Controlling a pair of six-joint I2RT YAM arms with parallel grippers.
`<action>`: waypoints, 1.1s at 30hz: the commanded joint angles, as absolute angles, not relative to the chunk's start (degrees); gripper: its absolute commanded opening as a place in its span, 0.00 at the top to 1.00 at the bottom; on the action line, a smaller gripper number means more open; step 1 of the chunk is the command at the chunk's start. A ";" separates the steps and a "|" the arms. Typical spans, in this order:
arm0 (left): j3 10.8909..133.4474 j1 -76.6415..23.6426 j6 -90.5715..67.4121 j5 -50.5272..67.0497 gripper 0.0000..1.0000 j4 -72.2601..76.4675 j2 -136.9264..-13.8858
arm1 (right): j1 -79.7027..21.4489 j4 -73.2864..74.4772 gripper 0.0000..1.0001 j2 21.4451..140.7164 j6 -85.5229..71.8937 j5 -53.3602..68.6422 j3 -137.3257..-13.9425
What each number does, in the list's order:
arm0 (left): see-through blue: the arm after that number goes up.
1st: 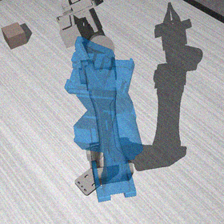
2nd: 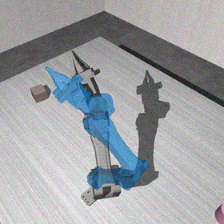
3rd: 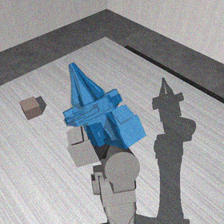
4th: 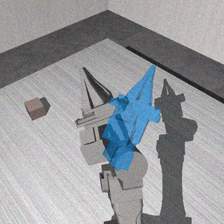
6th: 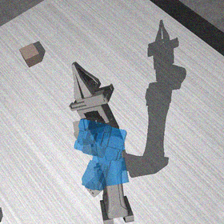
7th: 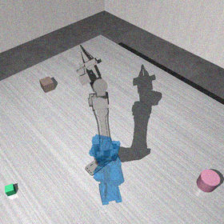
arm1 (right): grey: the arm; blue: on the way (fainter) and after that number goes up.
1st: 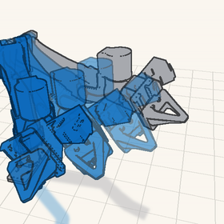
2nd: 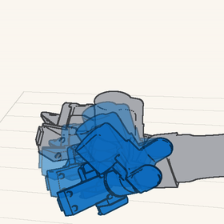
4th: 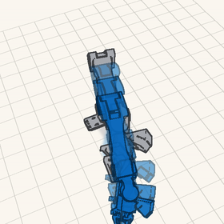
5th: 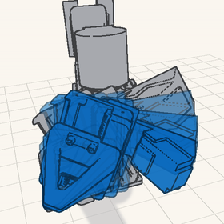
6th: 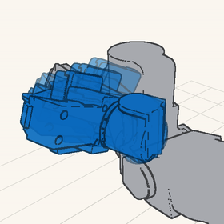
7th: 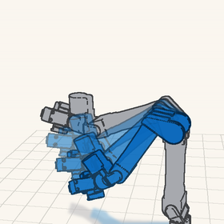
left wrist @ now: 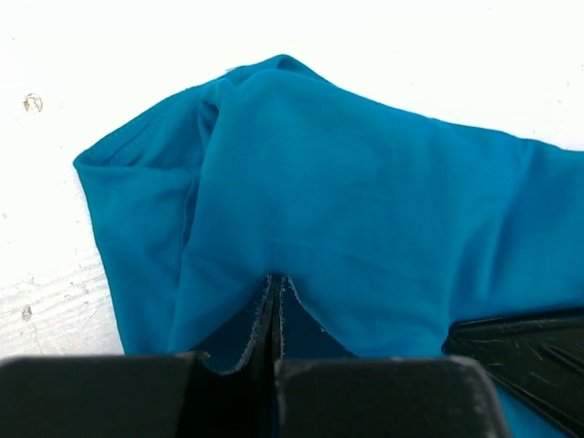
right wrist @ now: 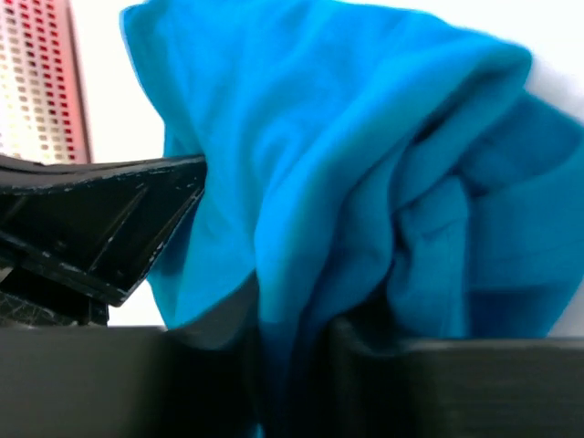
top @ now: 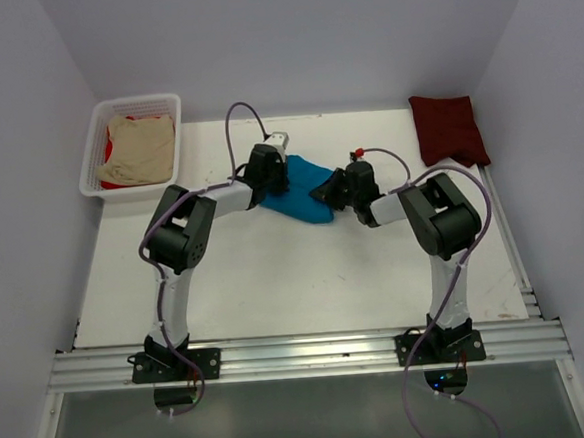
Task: Fold and stack the t-shirts
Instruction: Neatly place the folded tshirt to the corner
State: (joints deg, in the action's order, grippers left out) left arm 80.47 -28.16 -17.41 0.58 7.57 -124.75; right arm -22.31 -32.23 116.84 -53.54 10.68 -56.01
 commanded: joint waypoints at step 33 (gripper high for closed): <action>50.81 -27.86 -27.16 -9.67 0.05 -3.42 -76.81 | 10.54 -88.51 1.00 122.34 -89.82 25.05 -59.13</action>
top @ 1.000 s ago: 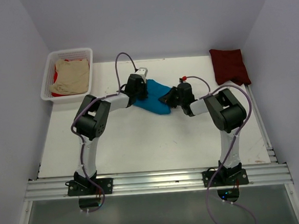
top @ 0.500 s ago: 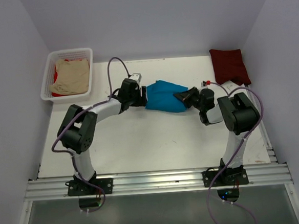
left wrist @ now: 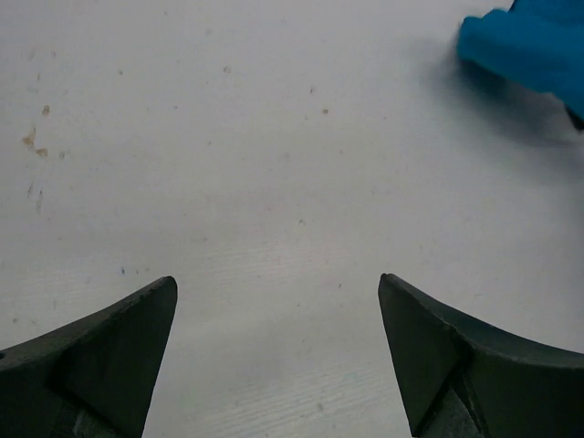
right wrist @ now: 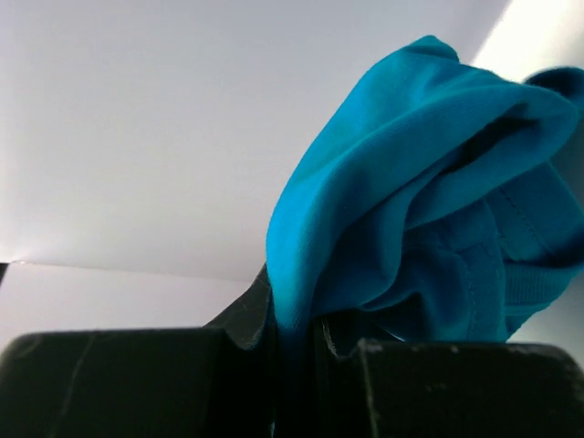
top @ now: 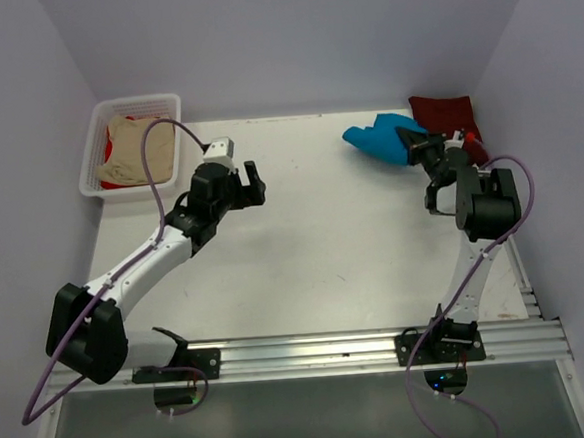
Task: Fold and stack the t-shirts
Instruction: Neatly place the folded tshirt to the corner
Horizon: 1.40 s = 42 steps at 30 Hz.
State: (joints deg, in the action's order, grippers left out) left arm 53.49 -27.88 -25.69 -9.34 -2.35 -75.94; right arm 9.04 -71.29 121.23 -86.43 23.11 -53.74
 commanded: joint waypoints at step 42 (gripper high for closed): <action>43.68 -29.00 -29.62 1.23 0.06 -0.97 -82.44 | 21.45 -79.17 1.00 125.51 -73.80 9.95 -68.45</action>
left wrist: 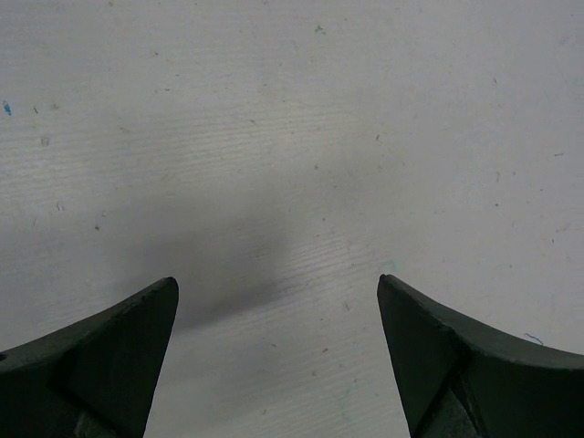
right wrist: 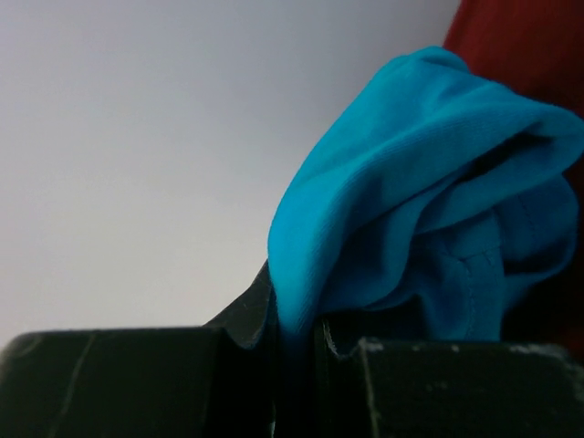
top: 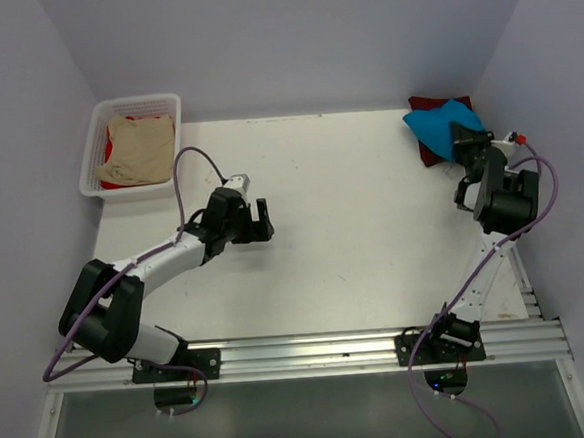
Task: Fold and stack the t-shirts
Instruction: Neatly place the folded tshirt to the corner
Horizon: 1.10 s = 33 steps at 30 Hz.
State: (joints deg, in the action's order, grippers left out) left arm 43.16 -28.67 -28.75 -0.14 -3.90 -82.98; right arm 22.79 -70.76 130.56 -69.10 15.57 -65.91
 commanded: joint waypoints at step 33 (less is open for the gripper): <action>44.21 -29.09 -28.74 1.93 0.08 -1.84 -82.18 | 18.10 -90.62 1.00 139.06 -80.33 -0.18 -84.99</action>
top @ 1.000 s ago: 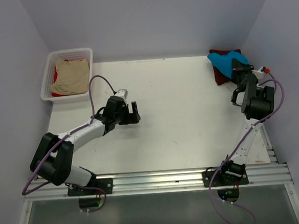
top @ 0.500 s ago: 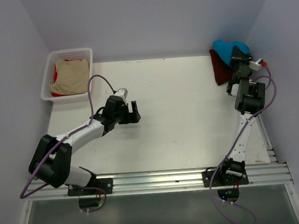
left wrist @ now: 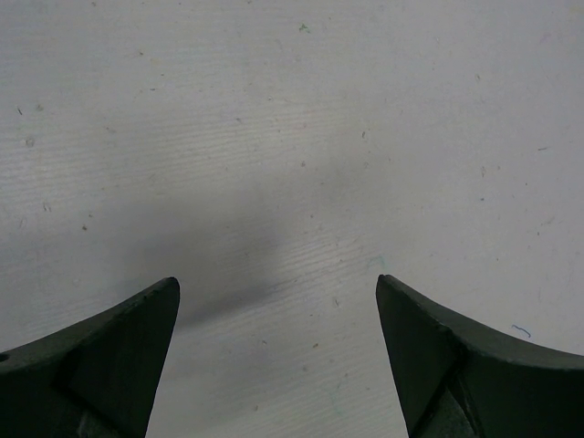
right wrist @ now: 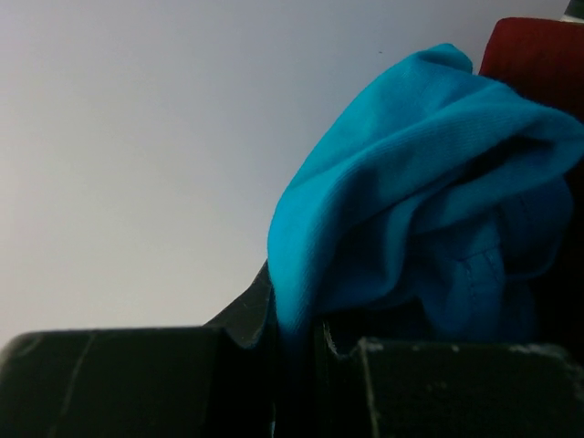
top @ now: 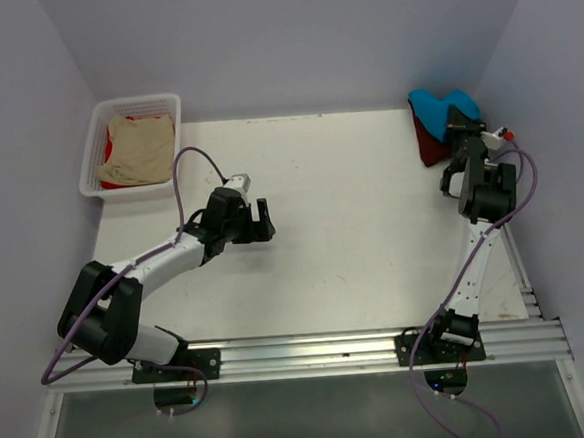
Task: Fold and stack the t-shirts
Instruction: Neatly place the folded tshirt to the corner
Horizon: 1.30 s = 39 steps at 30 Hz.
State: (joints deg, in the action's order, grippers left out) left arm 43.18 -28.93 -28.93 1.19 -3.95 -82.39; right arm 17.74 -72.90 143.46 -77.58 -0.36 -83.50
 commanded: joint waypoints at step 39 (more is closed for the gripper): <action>41.84 -29.09 -28.21 1.14 0.08 -1.85 -79.19 | 15.73 -80.16 1.00 137.72 -70.22 -0.26 -86.31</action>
